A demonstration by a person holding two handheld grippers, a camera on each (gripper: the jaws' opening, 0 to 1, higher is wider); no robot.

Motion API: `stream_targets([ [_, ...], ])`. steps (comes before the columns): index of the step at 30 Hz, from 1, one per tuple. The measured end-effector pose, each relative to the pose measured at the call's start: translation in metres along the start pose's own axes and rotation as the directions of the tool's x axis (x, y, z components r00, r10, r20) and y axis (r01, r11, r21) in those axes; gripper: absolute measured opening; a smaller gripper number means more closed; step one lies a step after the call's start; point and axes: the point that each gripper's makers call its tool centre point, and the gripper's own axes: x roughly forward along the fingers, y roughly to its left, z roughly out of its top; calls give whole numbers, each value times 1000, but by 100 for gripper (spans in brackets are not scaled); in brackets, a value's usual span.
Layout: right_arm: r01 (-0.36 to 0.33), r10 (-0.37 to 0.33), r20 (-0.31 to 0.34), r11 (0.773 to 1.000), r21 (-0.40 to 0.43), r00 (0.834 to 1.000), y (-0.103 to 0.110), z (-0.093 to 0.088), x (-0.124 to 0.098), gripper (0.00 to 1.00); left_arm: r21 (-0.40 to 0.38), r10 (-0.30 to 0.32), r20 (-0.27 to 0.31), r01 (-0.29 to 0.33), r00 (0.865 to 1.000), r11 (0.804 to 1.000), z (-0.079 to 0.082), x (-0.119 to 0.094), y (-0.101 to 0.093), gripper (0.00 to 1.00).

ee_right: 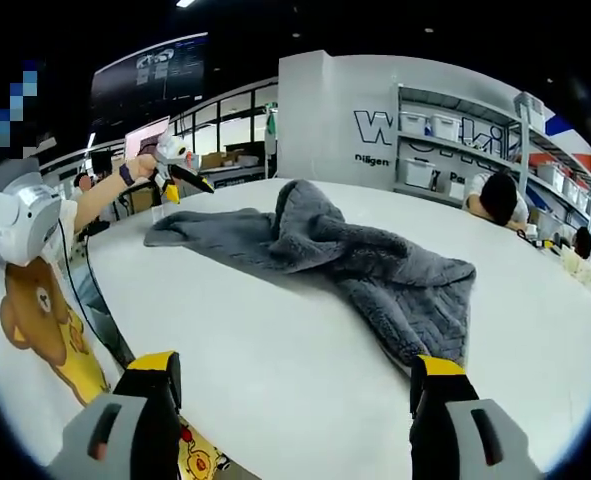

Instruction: Fold the towel on the table until its edges align and the towel forms a compact rectangular stack.

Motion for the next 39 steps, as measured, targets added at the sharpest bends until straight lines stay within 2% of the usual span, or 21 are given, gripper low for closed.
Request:
stream_targets([
  [10, 0, 0, -10, 1000, 13, 1000, -2, -4, 4, 99, -15, -24, -44, 24, 999, 1000, -1, 24, 20, 96],
  [13, -3, 3, -10, 1000, 14, 1000, -2, -3, 6, 99, -2, -8, -60, 8, 998, 1000, 0, 29, 28, 96],
  [19, -13, 13, -11, 1000, 13, 1000, 0, -3, 10, 99, 4, -16, -75, 17, 997, 1000, 5, 40, 32, 94],
  [26, -14, 14, -14, 1000, 14, 1000, 0, -5, 9, 99, -52, -6, -22, 5, 1000, 999, 16, 49, 46, 85],
  [29, -10, 10, -16, 1000, 16, 1000, 0, -7, 7, 99, -43, 2, 1, -2, 1000, 999, 21, 52, 53, 79],
  [34, -10, 10, -16, 1000, 15, 1000, 2, -8, 5, 99, -48, 70, 49, -68, 996, 997, 27, 57, 77, 66],
  [39, -11, 11, -18, 1000, 14, 1000, 2, -9, 5, 99, -29, 71, 58, -69, 996, 997, 26, 62, 86, 53],
])
